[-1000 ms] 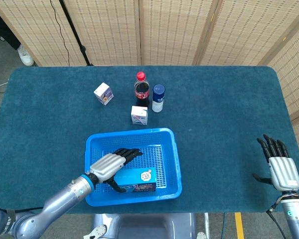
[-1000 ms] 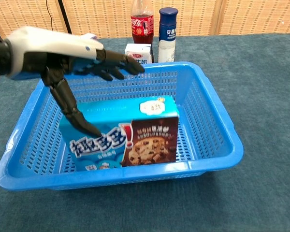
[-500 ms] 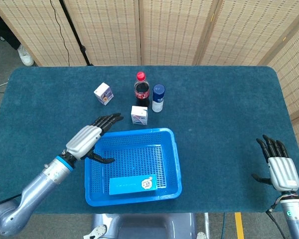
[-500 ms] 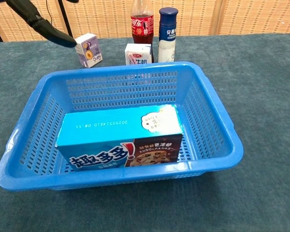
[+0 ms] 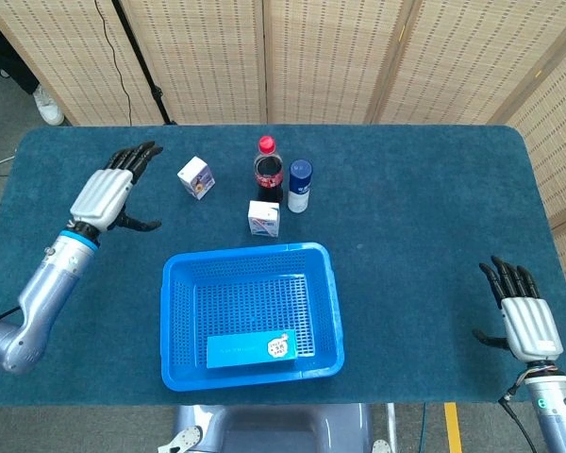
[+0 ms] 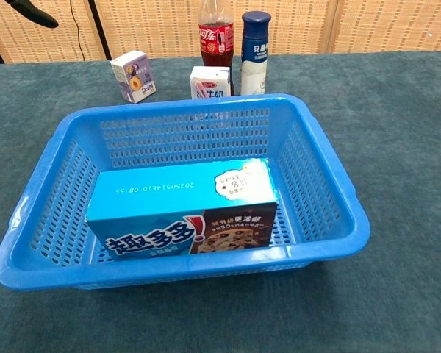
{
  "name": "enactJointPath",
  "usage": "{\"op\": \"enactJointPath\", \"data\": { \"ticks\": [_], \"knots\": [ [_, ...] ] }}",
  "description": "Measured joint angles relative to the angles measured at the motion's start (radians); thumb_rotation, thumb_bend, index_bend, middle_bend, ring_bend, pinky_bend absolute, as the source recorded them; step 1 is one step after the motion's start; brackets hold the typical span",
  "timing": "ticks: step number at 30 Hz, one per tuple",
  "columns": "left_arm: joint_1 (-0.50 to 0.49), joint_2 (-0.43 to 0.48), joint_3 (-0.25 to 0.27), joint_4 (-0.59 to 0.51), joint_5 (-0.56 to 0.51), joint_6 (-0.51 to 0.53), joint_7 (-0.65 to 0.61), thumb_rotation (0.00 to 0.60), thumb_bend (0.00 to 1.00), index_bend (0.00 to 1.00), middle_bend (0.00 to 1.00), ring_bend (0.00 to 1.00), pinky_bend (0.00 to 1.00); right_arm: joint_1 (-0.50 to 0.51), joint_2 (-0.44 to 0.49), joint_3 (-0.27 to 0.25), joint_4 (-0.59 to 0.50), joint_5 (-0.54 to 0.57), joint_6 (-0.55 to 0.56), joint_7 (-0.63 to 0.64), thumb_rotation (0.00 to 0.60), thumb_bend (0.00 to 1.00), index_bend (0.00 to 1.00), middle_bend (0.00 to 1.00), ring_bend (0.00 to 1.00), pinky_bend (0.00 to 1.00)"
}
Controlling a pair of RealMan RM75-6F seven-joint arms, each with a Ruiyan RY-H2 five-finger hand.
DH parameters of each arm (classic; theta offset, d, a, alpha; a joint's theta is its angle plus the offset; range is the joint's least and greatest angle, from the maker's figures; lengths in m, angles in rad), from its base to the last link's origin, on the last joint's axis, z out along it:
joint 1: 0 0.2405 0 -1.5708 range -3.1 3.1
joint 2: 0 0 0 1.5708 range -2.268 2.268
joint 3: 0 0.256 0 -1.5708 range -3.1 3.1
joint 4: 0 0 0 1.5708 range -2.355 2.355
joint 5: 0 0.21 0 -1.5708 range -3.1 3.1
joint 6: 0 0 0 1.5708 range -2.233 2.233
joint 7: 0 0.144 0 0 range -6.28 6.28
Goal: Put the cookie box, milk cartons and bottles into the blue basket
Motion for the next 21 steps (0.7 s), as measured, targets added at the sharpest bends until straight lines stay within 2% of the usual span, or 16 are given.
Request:
{"op": "enactJointPath", "data": {
  "ticks": [10,21],
  "knots": [
    [-0.130,-0.168,0.005,0.324,-0.175,-0.149,0.115,0.600,0.04,0.00,0.00,0.00,0.00,0.013,-0.012,0.006,0.007,0.026,-0.027,-0.029,0.600,0.00,0.00,0.00,0.00,0.00],
    [-0.318,-0.465,0.027,0.810,-0.362,-0.399,0.219,0.600,0.04,0.00,0.00,0.00,0.00,0.024,-0.020,0.020,0.016,0.068,-0.053,-0.049,0.600,0.00,0.00,0.00,0.00,0.00]
  ]
}}
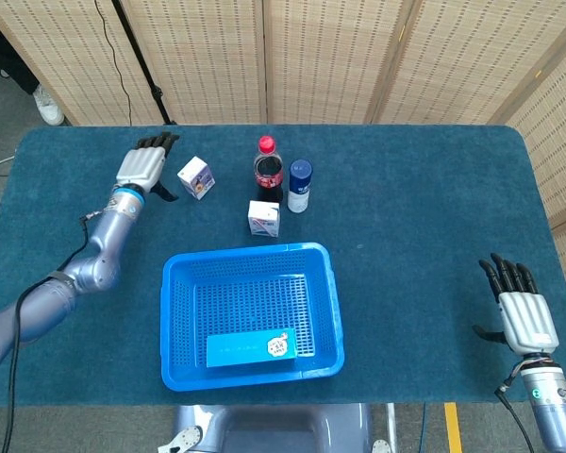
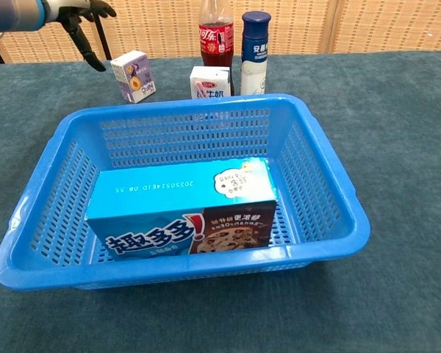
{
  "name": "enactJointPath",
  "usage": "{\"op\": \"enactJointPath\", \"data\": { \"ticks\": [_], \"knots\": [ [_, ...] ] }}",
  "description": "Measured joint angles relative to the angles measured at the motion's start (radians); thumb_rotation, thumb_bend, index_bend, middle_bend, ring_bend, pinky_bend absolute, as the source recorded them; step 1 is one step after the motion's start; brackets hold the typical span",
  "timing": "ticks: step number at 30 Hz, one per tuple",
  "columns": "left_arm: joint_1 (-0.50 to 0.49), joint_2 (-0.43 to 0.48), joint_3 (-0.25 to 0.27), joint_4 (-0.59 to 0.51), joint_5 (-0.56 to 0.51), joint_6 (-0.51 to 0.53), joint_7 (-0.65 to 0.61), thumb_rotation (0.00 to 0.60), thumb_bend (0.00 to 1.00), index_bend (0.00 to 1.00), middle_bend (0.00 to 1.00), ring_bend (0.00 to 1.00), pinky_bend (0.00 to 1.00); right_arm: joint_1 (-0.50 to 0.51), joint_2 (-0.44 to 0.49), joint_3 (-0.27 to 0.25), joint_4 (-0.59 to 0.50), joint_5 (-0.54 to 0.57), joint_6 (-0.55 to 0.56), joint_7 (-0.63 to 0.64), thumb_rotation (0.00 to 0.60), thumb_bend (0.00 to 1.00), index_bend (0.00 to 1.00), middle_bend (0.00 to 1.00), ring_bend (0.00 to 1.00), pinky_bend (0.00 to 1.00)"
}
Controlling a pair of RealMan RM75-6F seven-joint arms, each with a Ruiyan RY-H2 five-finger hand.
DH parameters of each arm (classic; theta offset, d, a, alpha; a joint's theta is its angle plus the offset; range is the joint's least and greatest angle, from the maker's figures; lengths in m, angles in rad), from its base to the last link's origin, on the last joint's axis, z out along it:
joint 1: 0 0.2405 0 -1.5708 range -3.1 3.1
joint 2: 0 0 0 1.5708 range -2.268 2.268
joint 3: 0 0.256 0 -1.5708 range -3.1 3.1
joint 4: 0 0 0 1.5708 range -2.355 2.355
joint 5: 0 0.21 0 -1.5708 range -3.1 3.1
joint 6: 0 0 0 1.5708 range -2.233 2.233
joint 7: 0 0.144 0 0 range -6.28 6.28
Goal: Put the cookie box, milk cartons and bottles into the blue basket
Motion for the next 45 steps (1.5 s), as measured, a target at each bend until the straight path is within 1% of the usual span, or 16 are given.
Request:
{"op": "enactJointPath", "data": {
  "ticks": [8,10,13,14,15,16,18,20,21,24,27,33,37,40,42,45],
  "knots": [
    [-0.089,-0.158,0.003,0.244,-0.050,-0.133,0.013,0.600,0.03,0.00,0.00,0.00,0.00,0.005,-0.002,0.004,0.011,0.020,-0.019,0.008,0.600,0.00,0.00,0.00,0.00,0.00],
    [-0.104,-0.190,0.001,0.296,-0.056,-0.153,0.012,0.600,0.05,0.00,0.00,0.00,0.03,0.007,-0.003,0.005,0.015,0.023,-0.024,0.012,0.600,0.00,0.00,0.00,0.00,0.00],
    [-0.126,-0.245,-0.003,0.382,-0.062,-0.174,0.012,0.600,0.11,0.00,0.00,0.00,0.23,0.008,-0.004,0.008,0.018,0.029,-0.024,0.013,0.600,0.00,0.00,0.00,0.00,0.00],
    [-0.133,-0.265,-0.004,0.414,-0.062,-0.180,0.014,0.600,0.15,0.01,0.00,0.02,0.31,0.008,-0.004,0.009,0.019,0.031,-0.024,0.014,0.600,0.00,0.00,0.00,0.00,0.00],
    [-0.139,-0.280,-0.005,0.437,-0.063,-0.186,0.016,0.600,0.20,0.05,0.02,0.06,0.37,0.008,-0.005,0.010,0.020,0.034,-0.024,0.014,0.600,0.00,0.00,0.00,0.00,0.00],
    [-0.144,-0.293,-0.007,0.459,-0.063,-0.192,0.018,0.600,0.23,0.08,0.04,0.09,0.40,0.008,-0.005,0.010,0.022,0.036,-0.025,0.014,0.600,0.00,0.00,0.00,0.00,0.00],
    [-0.155,-0.323,-0.013,0.505,-0.064,-0.208,0.022,0.600,0.32,0.20,0.14,0.20,0.46,0.008,-0.006,0.011,0.024,0.040,-0.030,0.016,0.600,0.00,0.00,0.00,0.00,0.00],
    [-0.164,-0.348,-0.022,0.542,-0.061,-0.218,0.026,0.600,0.37,0.26,0.20,0.25,0.49,0.010,-0.006,0.011,0.027,0.044,-0.035,0.020,0.600,0.00,0.00,0.00,0.00,0.00],
    [-0.168,-0.359,-0.027,0.557,-0.059,-0.219,0.027,0.600,0.42,0.32,0.26,0.30,0.52,0.011,-0.007,0.011,0.029,0.045,-0.038,0.021,0.600,0.00,0.00,0.00,0.00,0.00],
    [-0.175,-0.387,-0.051,0.591,-0.050,-0.209,0.030,0.600,0.50,0.43,0.36,0.38,0.57,0.011,-0.007,0.009,0.030,0.043,-0.039,0.024,0.600,0.00,0.00,0.00,0.00,0.00],
    [-0.179,-0.401,-0.072,0.607,-0.038,-0.199,0.031,0.600,0.54,0.50,0.42,0.43,0.61,0.011,-0.006,0.010,0.030,0.042,-0.037,0.027,0.600,0.00,0.00,0.00,0.00,0.00],
    [-0.175,-0.403,-0.102,0.608,-0.016,-0.186,0.022,0.600,0.56,0.53,0.44,0.45,0.63,0.011,-0.007,0.009,0.031,0.042,-0.035,0.025,0.600,0.00,0.00,0.00,0.00,0.00],
    [-0.165,-0.378,-0.119,0.569,0.007,-0.167,-0.007,0.600,0.57,0.55,0.45,0.46,0.63,0.012,-0.007,0.008,0.029,0.042,-0.039,0.026,0.600,0.00,0.00,0.00,0.00,0.00],
    [-0.151,-0.341,-0.126,0.506,0.036,-0.137,-0.038,0.600,0.58,0.57,0.46,0.47,0.63,0.014,-0.008,0.007,0.030,0.040,-0.041,0.024,0.600,0.00,0.00,0.00,0.00,0.00],
    [-0.134,-0.305,-0.130,0.442,0.060,-0.113,-0.062,0.600,0.58,0.57,0.47,0.47,0.63,0.014,-0.009,0.004,0.028,0.036,-0.040,0.020,0.600,0.00,0.00,0.00,0.00,0.00],
    [-0.099,-0.233,-0.132,0.308,0.107,-0.072,-0.099,0.600,0.58,0.57,0.47,0.47,0.63,0.013,-0.009,0.000,0.021,0.028,-0.035,0.014,0.600,0.00,0.00,0.00,0.00,0.00]
  ]
}}
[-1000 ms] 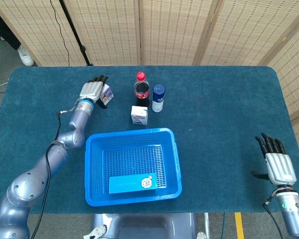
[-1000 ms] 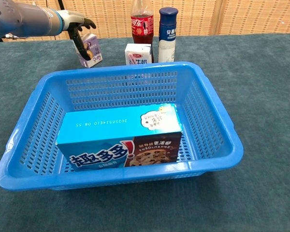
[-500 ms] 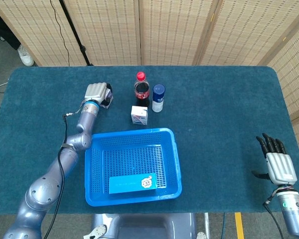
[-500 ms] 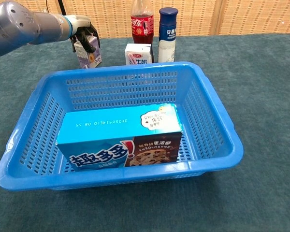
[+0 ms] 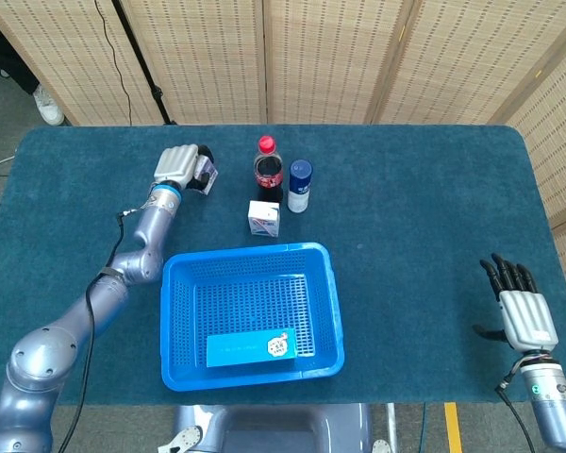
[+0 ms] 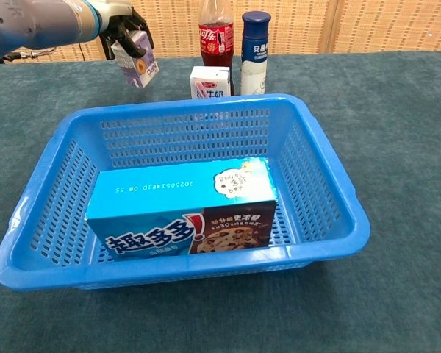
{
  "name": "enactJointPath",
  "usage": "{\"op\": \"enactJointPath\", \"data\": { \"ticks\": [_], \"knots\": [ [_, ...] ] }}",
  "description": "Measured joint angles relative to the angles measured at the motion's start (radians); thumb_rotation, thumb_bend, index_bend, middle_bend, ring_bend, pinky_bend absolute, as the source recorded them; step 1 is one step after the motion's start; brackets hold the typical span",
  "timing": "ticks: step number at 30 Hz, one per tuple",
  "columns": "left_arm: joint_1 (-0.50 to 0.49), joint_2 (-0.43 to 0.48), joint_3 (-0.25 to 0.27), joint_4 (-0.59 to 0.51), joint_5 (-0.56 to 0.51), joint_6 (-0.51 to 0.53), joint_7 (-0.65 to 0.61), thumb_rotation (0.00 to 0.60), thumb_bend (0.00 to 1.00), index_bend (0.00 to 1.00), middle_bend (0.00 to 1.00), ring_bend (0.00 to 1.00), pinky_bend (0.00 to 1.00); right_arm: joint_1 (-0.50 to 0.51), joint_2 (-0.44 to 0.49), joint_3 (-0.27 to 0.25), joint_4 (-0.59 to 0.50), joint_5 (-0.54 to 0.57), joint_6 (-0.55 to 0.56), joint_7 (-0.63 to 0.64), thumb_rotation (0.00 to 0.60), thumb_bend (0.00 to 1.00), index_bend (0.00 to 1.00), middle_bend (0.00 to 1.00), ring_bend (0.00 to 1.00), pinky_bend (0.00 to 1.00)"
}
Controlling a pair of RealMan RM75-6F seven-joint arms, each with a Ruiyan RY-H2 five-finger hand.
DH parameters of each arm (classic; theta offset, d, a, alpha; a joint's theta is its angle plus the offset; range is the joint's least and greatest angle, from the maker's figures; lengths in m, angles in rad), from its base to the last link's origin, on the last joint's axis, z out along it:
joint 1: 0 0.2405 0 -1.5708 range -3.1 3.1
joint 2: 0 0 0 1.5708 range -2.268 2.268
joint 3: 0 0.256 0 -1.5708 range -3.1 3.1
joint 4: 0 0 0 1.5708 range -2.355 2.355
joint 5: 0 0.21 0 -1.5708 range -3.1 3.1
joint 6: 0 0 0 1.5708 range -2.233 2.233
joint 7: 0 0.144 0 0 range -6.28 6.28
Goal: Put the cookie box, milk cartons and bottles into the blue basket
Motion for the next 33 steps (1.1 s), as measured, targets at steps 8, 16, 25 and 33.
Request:
{"op": "enactJointPath", "data": {
  "ticks": [8,16,25,33],
  "knots": [
    [0.157,0.289,0.003,-0.563,0.196,0.147,-0.127,0.600,0.58,0.57,0.47,0.47,0.63,-0.004,-0.001,-0.007,-0.018,-0.012,0.013,-0.021,0.600,0.00,0.00,0.00,0.00,0.00],
    [0.320,0.570,0.044,-0.941,0.494,0.290,-0.299,0.600,0.58,0.57,0.47,0.47,0.63,-0.001,-0.006,-0.011,-0.023,-0.017,0.011,-0.034,0.600,0.00,0.00,0.00,0.00,0.00],
    [0.372,0.681,0.150,-1.091,0.793,0.363,-0.480,0.600,0.58,0.57,0.47,0.47,0.63,0.000,-0.008,-0.009,-0.024,-0.009,0.012,-0.043,0.600,0.00,0.00,0.00,0.00,0.00],
    [0.329,0.728,0.293,-1.152,1.063,0.414,-0.640,0.600,0.58,0.57,0.47,0.47,0.63,-0.002,-0.006,-0.007,-0.023,-0.007,0.015,-0.036,0.600,0.00,0.00,0.00,0.00,0.00]
  ]
}}
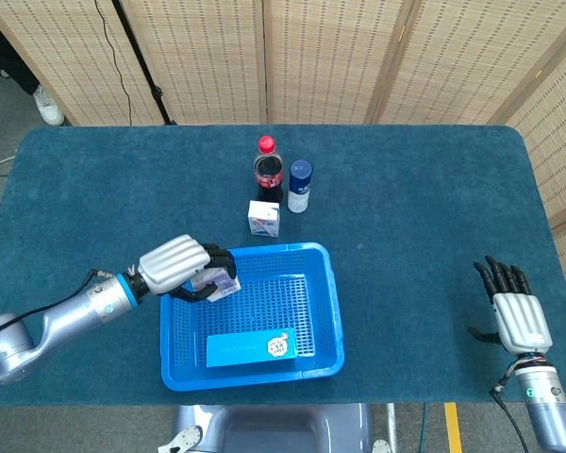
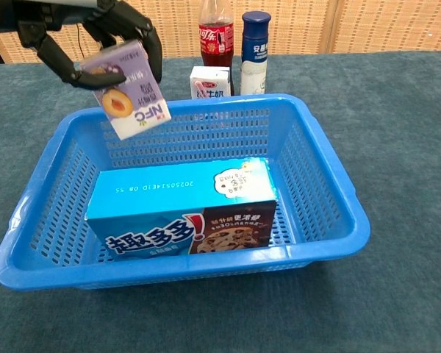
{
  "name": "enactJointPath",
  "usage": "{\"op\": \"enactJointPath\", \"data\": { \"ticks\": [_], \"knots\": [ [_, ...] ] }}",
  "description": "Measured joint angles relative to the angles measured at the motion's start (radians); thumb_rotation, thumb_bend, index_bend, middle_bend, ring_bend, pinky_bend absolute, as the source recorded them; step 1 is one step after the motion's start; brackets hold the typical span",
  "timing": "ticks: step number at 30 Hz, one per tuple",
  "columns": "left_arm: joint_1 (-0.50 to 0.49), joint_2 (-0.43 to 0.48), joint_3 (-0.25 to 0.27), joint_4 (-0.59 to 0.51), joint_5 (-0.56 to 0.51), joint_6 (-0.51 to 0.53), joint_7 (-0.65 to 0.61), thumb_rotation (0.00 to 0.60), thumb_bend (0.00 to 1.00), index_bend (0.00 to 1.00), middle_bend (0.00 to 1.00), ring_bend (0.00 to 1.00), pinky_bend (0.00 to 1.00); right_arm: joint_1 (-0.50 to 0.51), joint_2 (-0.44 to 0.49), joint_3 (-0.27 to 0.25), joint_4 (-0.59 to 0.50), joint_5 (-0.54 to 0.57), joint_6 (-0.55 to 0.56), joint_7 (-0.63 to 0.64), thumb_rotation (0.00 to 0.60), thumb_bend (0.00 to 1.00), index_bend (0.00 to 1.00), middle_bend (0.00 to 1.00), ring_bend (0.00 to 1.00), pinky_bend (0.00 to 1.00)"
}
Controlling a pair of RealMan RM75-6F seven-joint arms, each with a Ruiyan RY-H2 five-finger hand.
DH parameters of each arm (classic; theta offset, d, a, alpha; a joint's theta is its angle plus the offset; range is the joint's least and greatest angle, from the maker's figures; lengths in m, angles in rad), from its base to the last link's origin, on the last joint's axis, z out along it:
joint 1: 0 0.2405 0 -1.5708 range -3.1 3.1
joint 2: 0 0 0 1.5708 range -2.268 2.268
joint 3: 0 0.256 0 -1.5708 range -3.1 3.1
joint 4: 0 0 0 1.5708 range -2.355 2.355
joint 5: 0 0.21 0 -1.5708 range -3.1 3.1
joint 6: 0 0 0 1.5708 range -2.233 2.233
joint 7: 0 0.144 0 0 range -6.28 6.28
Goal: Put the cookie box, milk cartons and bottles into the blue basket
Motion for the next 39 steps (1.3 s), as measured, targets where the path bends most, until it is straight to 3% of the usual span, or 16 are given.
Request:
{"op": "enactJointPath", "data": {
  "ticks": [6,13,15,16,18,21,23,26,34,39],
  "knots": [
    [-0.054,-0.015,0.062,-0.010,0.036,-0.065,0.028,0.600,0.58,0.57,0.47,0.46,0.63,0.001,0.002,0.002,0.004,0.005,-0.004,0.007,0.600,0.00,0.00,0.00,0.00,0.00],
    [-0.074,-0.093,0.084,0.011,-0.011,-0.119,0.134,0.600,0.58,0.55,0.46,0.43,0.63,0.001,0.004,0.004,0.006,0.007,-0.004,0.013,0.600,0.00,0.00,0.00,0.00,0.00],
    [-0.078,-0.115,0.089,0.015,-0.035,-0.132,0.156,0.600,0.57,0.51,0.43,0.38,0.62,0.001,0.004,0.004,0.007,0.008,-0.005,0.012,0.600,0.00,0.00,0.00,0.00,0.00],
    [-0.081,-0.123,0.091,0.017,-0.043,-0.136,0.163,0.600,0.55,0.43,0.34,0.30,0.58,0.001,0.003,0.004,0.007,0.008,-0.006,0.012,0.600,0.00,0.00,0.00,0.00,0.00],
    [-0.088,-0.132,0.098,0.017,-0.054,-0.146,0.171,0.600,0.49,0.18,0.09,0.09,0.42,0.001,0.003,0.004,0.007,0.010,-0.007,0.012,0.600,0.00,0.00,0.00,0.00,0.00],
    [-0.105,-0.124,0.113,0.003,-0.057,-0.172,0.155,0.600,0.37,0.00,0.00,0.00,0.16,0.001,0.003,0.005,0.009,0.013,-0.007,0.011,0.600,0.00,0.00,0.00,0.00,0.00],
    [-0.118,-0.116,0.123,-0.002,-0.059,-0.182,0.146,0.600,0.29,0.00,0.00,0.00,0.07,0.001,0.002,0.006,0.009,0.013,-0.007,0.011,0.600,0.00,0.00,0.00,0.00,0.00],
    [-0.118,-0.111,0.123,-0.006,-0.071,-0.165,0.140,0.600,0.22,0.00,0.00,0.00,0.01,0.001,0.003,0.005,0.009,0.013,-0.007,0.010,0.600,0.00,0.00,0.00,0.00,0.00],
    [-0.085,-0.106,0.109,0.014,-0.073,-0.012,0.084,0.600,0.22,0.00,0.00,0.00,0.01,0.000,0.004,0.005,0.008,0.012,-0.005,0.013,0.600,0.00,0.00,0.00,0.00,0.00],
    [-0.060,-0.105,0.075,0.065,-0.112,0.063,0.071,0.600,0.22,0.00,0.00,0.00,0.01,0.001,0.004,0.004,0.006,0.010,-0.006,0.011,0.600,0.00,0.00,0.00,0.00,0.00]
  ]
}}
